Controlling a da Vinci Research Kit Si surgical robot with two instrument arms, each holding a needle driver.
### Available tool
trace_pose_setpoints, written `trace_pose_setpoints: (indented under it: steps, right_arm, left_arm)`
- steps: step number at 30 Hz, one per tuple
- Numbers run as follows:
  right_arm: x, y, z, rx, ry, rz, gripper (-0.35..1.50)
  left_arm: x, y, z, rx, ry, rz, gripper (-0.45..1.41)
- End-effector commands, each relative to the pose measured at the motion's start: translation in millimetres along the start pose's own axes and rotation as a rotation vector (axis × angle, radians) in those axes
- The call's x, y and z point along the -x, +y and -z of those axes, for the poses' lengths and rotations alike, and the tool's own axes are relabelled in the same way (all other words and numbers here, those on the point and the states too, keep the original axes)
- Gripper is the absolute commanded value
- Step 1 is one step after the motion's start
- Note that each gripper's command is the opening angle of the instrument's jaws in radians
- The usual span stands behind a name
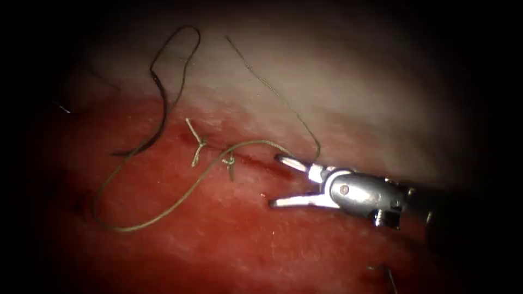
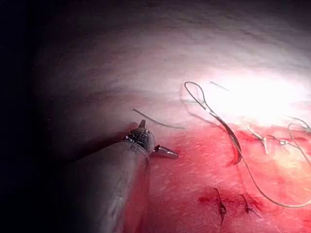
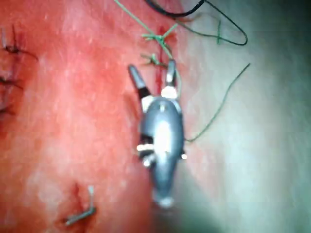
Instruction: Wound Closure
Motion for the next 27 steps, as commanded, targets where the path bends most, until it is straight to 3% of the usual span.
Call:
trace_pose_setpoints:
  steps: [1, 3, 4, 6, 8, 12, 14, 17, 22, 27]
  right_arm:
    - [0.4, -0.1, -0.9, -0.001, 0.002, -0.014, 1.28]
    - [0.3, 0.0, -0.9, -0.001, 0.002, -0.02, 1.28]
    - [0.1, 0.2, -0.5, 0.06, -0.039, -0.047, 1.31]
    - [0.1, 0.2, -0.5, 0.06, -0.039, -0.053, 1.31]
    - [0.1, 0.2, -0.5, 0.061, -0.039, -0.065, 1.31]
    - [0.1, 0.1, -0.5, 0.062, -0.039, -0.071, 1.29]
    - [0.1, 0.0, -0.7, 0.063, -0.039, -0.076, 1.29]
    - [0.1, -0.1, -0.8, 0.065, -0.039, -0.082, 1.29]
    - [0.1, -0.2, -0.9, 0.066, -0.038, -0.093, 1.29]
    - [0.2, -0.4, -1.2, 0.069, -0.039, -0.098, 1.29]
  left_arm:
    - [-0.7, 0.7, -0.1, 0.022, 0.025, -0.015, 1.1]
    - [-1.3, 1.4, 0.3, 0.028, 0.04, -0.019, 1.08]
    - [-10.5, 16.2, -3.0, 0.15, 0.247, -0.004, 0.69]
    - [-10.3, 18.2, -4.7, 0.164, 0.262, -0.021, 0.44]
    - [-9.5, 19.5, -6.5, 0.174, 0.246, -0.03, 0.34]
    - [-7.9, 19.9, -8.9, 0.172, 0.182, -0.027, 0.34]
    - [-6.9, 18.7, -10.0, 0.108, 0.133, -0.027, 0.34]
    - [-5.8, 17.3, -10.7, 0.065, 0.083, -0.034, 0.34]
    - [-3.8, 16.6, -11.4, 0.069, 0.011, -0.031, 0.34]
    - [-3.9, 15.8, -11.4, 0.025, -0.02, -0.023, 0.36]
